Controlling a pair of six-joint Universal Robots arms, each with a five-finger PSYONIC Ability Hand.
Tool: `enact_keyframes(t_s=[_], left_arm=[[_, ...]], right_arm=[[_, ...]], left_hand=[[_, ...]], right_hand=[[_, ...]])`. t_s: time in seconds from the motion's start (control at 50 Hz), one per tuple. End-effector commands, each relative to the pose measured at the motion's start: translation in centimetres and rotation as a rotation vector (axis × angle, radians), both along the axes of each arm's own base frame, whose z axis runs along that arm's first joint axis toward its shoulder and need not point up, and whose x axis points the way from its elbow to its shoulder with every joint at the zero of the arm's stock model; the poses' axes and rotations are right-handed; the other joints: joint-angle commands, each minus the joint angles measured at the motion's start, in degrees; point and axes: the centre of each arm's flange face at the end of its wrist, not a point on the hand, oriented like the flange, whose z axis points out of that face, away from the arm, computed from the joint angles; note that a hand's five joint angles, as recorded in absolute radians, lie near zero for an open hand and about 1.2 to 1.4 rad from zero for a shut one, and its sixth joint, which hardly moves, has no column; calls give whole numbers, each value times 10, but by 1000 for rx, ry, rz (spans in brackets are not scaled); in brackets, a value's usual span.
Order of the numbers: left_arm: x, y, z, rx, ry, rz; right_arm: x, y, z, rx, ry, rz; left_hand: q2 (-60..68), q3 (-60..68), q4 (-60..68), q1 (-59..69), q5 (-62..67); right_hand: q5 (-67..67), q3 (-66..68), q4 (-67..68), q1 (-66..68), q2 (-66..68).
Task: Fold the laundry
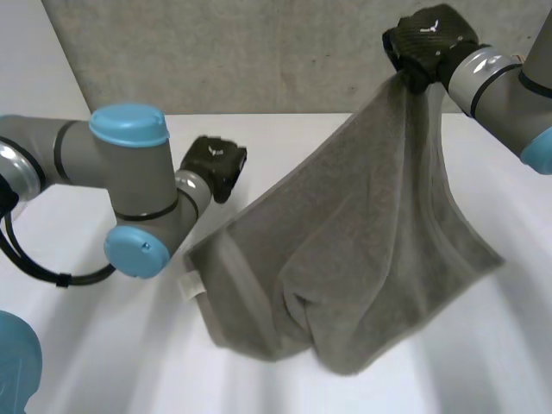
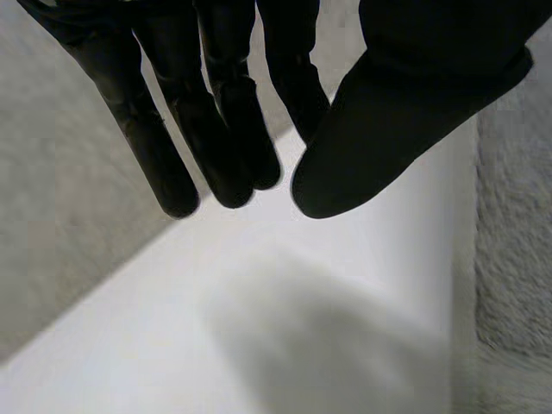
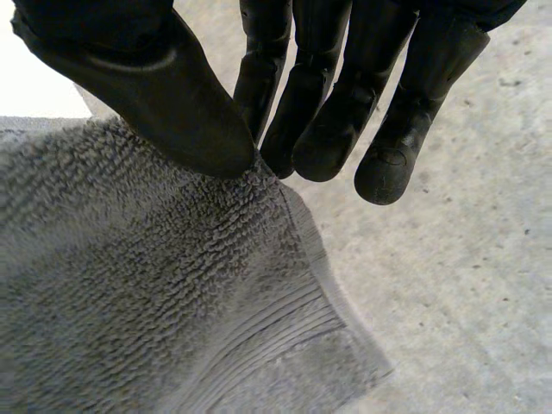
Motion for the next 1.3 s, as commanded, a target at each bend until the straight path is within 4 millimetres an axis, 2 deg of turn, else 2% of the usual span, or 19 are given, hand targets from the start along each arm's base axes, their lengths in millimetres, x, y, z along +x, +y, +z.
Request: enact_keyframes(t_s=[0.02,0.1,0.24,0.58,0.8,0.86,0.9,0.92,0.94,0.96,0.98,1.0,1.08,1.16,1.18,1.22,1.24,1.28,1.3], left_arm=[[1,14,-6,50,-23,-13],[4,21,-23,100,-48,-15],[5,23,-48,177,-17,11],[0,17,-51,210,108,32],[-3,22,-73,260,85,11],[-5,24,-75,270,86,-4],[-5,24,-75,269,90,-5],[-5,24,-75,269,90,-5],[-5,24,-73,268,96,-6],[-5,24,-73,268,96,-6],[-5,23,-72,269,104,-1],[-5,23,-70,268,112,4],[-4,22,-62,255,127,10],[-4,22,-51,233,136,9],[-4,22,-51,233,136,9],[-3,22,-47,228,137,6],[-3,22,-47,228,137,6],[-3,23,-44,224,130,2],[-3,23,-44,224,129,2]], right_arm=[[-1,8,-24,116,35,6],[-3,17,-28,154,46,21],[-15,36,-17,154,42,32],[-36,97,17,97,12,128],[-50,116,45,15,-17,131],[-51,117,47,9,-20,128],[-56,114,49,6,-23,112],[-56,114,49,6,-23,112],[-58,113,49,7,-22,105],[-59,112,49,7,-22,102],[-59,112,49,7,-22,102],[-59,112,48,12,-20,104],[-59,108,43,32,-10,98],[-57,83,2,165,29,95],[-57,83,2,165,29,95],[-53,73,-23,243,99,97],[-53,73,-23,244,99,97],[-49,67,-48,315,200,118],[-49,67,-48,315,201,118]], left_hand=[[-505,-507,-506,-508,-526],[-503,-505,-504,-506,-524],[-500,-501,-501,-503,-521],[-490,-491,-491,-493,-510],[-421,-422,-422,-424,-442],[-362,-364,-363,-365,-383],[-178,-180,-179,-181,-199],[-177,-179,-178,-180,-198],[-22,-24,-23,-25,-43],[-21,-22,-22,-23,-41],[86,85,85,83,65],[160,159,159,158,140],[188,186,187,185,167],[188,186,187,185,167],[188,186,187,185,167],[188,186,187,185,167],[188,186,187,185,167],[188,186,187,185,167],[188,186,187,185,167]], right_hand=[[33,31,34,40,44],[33,31,34,40,44],[33,31,34,40,44],[33,31,34,40,44],[33,31,34,40,44],[33,31,34,40,44],[33,31,34,40,44],[33,31,34,40,44],[33,31,34,40,44],[33,31,34,40,44],[33,31,34,40,44],[33,31,34,40,44],[33,31,34,40,44],[33,31,34,40,44],[33,31,34,40,44],[33,31,34,40,44],[33,31,34,40,44],[33,31,34,40,44],[33,31,34,40,44]])
